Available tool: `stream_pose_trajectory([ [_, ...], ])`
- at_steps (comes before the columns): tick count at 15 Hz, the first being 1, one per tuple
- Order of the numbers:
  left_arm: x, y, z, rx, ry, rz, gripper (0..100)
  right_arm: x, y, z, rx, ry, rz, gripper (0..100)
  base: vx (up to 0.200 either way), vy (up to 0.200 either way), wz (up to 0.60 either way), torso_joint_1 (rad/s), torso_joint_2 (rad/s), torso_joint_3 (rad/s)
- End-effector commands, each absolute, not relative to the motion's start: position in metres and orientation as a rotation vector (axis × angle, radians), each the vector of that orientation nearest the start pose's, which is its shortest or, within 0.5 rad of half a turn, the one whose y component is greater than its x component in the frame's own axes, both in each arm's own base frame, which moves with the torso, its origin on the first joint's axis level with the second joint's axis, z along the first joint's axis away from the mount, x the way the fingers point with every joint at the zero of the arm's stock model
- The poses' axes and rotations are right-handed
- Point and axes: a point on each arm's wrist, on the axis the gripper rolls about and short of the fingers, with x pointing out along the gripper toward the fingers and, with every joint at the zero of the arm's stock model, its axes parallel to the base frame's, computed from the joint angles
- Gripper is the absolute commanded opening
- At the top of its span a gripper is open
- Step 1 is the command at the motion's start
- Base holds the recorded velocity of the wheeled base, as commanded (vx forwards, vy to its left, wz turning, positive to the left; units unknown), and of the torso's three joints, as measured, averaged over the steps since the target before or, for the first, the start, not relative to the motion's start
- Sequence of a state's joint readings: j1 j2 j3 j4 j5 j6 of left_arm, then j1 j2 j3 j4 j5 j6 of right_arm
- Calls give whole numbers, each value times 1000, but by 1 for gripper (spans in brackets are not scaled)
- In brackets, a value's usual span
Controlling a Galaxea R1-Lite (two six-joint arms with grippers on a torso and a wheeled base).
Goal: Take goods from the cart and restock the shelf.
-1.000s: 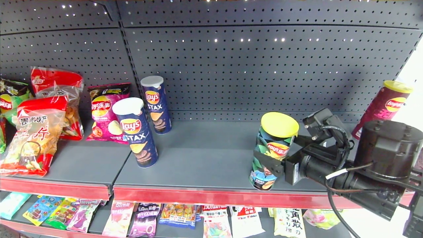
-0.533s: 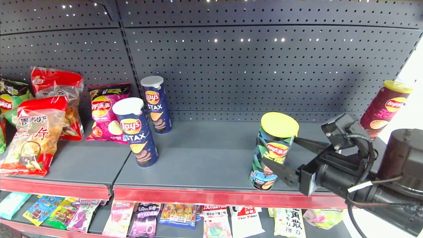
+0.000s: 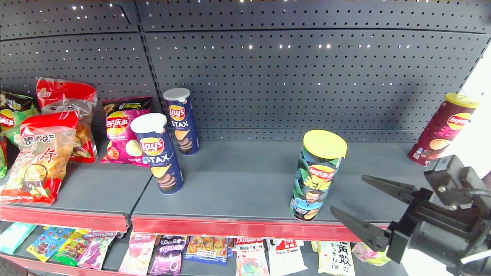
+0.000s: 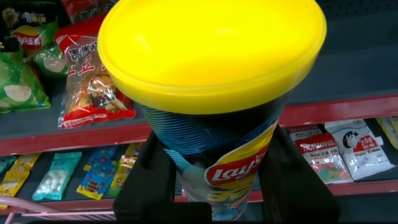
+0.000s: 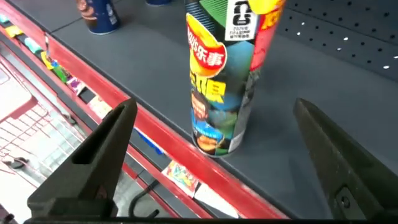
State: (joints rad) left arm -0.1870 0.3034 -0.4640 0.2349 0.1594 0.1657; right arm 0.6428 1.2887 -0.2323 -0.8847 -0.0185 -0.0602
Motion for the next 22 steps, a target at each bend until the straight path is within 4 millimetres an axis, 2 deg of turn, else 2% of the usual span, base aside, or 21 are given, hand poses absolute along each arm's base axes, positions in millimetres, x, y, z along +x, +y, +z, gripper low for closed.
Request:
stream_pose_trajectory([
  [1, -21, 8, 185, 180, 79, -39, 0, 119, 87, 161, -91, 93, 637, 100, 0, 0, 0, 0, 0, 0],
  [3, -20, 7, 187, 176, 68, -43, 0, 115, 73, 160, -85, 76, 601, 100, 0, 0, 0, 0, 0, 0],
  [6, -11, 5, 200, 169, 37, -48, 0, 97, 41, 161, -77, 80, 435, 100, 0, 0, 0, 0, 0, 0],
  [7, -7, 4, 204, 168, 30, -56, 0, 85, 27, 161, -75, 104, 342, 100, 0, 0, 0, 0, 0, 0],
  [9, -2, 3, 208, 167, 21, -82, 0, 55, 12, 161, -70, 123, 238, 100, 0, 0, 0, 0, 0, 0],
  [10, -1, 3, 207, 167, 23, -87, 0, 46, 9, 160, -69, 127, 224, 100, 0, 0, 0, 0, 0, 0],
  [11, -1, 2, 205, 168, 28, -104, 0, 21, 4, 153, -68, 146, 196, 100, 0, 0, 0, 0, 0, 0],
  [13, -2, 2, 205, 167, 26, -135, 0, -5, -1, 150, -67, 167, 110, 100, 0, 0, 0, 0, 0, 0],
  [15, -2, 1, 204, 164, 24, -182, 0, -13, -1, 152, -41, 204, -19, 100, 0, 0, 0, 0, 0, 0],
  [17, -2, 0, 204, 159, 24, -205, 0, -22, 0, 141, -36, 209, -94, 100, 0, 0, 0, 0, 0, 0],
  [20, -2, 0, 203, 148, 25, -230, 0, -31, 0, 131, -76, 164, -72, 100, 0, 0, 0, 0, 0, 0],
  [22, -2, -1, 200, 145, 30, -242, 0, -37, 0, 106, -88, 121, -61, 100, 0, 0, 0, 0, 0, 0],
])
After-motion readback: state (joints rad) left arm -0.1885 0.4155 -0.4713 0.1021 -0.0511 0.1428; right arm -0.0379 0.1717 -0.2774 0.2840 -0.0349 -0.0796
